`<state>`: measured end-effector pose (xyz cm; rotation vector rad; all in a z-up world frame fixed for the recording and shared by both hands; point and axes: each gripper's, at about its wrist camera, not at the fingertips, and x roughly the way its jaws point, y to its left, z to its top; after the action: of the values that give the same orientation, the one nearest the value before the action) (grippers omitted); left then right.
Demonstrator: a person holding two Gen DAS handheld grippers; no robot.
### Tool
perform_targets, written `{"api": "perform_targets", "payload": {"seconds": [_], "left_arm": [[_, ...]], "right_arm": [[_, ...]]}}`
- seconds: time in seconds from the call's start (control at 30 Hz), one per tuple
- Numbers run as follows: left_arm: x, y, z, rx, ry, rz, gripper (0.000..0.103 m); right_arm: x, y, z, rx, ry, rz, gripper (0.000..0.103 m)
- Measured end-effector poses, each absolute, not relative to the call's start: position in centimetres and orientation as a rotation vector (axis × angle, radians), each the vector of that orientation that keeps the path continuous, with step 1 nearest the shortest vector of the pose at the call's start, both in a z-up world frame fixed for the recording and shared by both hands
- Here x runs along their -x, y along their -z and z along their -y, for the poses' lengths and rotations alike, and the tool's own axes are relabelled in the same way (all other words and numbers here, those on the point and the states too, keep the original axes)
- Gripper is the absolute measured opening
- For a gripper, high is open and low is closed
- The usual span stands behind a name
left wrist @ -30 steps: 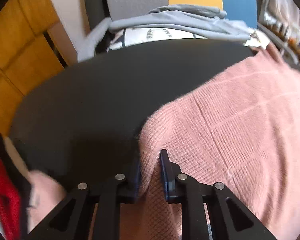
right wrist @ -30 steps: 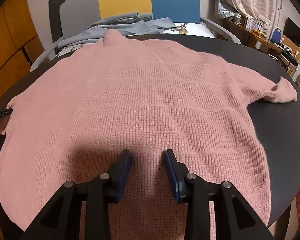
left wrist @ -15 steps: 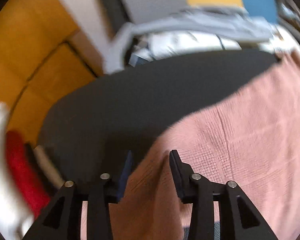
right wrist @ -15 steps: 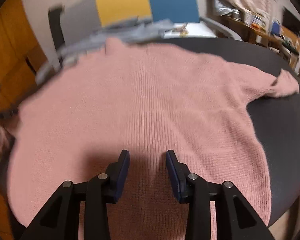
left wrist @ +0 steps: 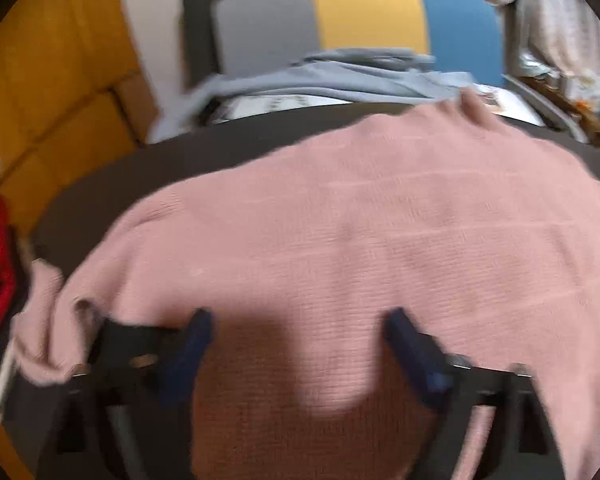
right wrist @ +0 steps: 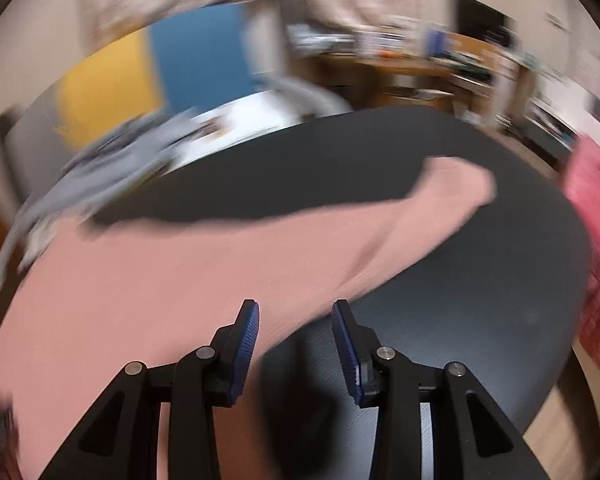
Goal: Fold clothes
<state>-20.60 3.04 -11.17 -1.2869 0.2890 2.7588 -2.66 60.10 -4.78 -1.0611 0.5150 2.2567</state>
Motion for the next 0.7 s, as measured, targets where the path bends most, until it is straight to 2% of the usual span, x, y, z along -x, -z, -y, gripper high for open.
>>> {"api": "perform_targets", "payload": {"seconds": [0.17, 0.37, 0.57, 0.63, 0.67, 0.7], "left_arm": [[21.5, 11.9, 0.0, 1.374, -2.685, 0.019, 0.103], [20.1, 12.1, -1.4, 1.355, -2.711, -0.023, 0.103], [19.9, 12.3, -1.3, 1.354, -2.714, -0.024, 0.103], [20.6, 12.4, -1.7, 1.354, -2.715, -0.025, 0.103], [20.6, 12.3, -1.7, 1.354, -2.716, -0.027, 0.103], [20.4, 12.3, -1.6, 1.353, -2.718, -0.031, 0.103]], "right_arm": [[7.4, 6.6, -70.4, 1.154, -2.028, -0.568, 0.044], [11.0, 9.0, -74.8, 1.162, -1.927, -0.570, 0.044], [12.1, 10.8, -77.0, 1.216, -1.816, -0.487, 0.043], [11.4, 10.6, -77.4, 1.183, -1.833, -0.495, 0.022], [10.8, 10.4, -77.5, 1.170, -1.847, -0.504, 0.017], [10.1, 10.2, -77.7, 1.147, -1.869, -0.528, 0.008]]}}
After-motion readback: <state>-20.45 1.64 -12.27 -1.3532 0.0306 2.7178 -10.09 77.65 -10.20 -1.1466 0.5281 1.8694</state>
